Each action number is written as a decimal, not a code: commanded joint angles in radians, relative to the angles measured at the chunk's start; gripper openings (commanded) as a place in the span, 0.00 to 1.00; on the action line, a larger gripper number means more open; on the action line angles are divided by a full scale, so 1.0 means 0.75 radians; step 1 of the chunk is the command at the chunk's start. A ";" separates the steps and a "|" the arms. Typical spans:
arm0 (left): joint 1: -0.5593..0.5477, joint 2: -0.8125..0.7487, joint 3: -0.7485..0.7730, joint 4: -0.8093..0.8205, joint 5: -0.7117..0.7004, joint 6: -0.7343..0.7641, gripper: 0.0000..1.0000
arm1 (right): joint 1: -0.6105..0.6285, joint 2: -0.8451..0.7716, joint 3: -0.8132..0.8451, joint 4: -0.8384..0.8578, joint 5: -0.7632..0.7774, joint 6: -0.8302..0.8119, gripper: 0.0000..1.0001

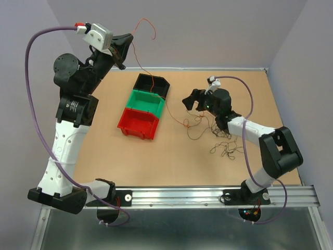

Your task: Untangle the cables

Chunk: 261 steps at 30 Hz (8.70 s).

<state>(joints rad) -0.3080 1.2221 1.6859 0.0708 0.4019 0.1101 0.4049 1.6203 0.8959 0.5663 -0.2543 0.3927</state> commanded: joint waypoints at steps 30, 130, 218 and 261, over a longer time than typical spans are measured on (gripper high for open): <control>-0.092 -0.118 -0.357 0.116 -0.023 -0.026 0.00 | 0.131 -0.058 0.370 -1.174 1.086 -0.115 1.00; 0.116 0.263 -0.655 -0.683 0.073 0.876 0.62 | 0.260 0.067 0.108 0.032 -0.409 -0.188 0.00; 0.552 -0.055 -0.972 0.278 0.544 0.127 0.00 | 0.160 0.098 -0.339 0.096 0.150 -0.190 0.38; 0.799 0.095 -0.978 0.366 0.574 -0.024 0.00 | -0.634 -0.799 -0.949 0.132 0.657 0.692 0.01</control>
<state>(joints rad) 0.2935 1.2991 0.9394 0.2924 0.6716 0.0772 -0.0654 0.9943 0.1551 0.6037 0.3351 0.9646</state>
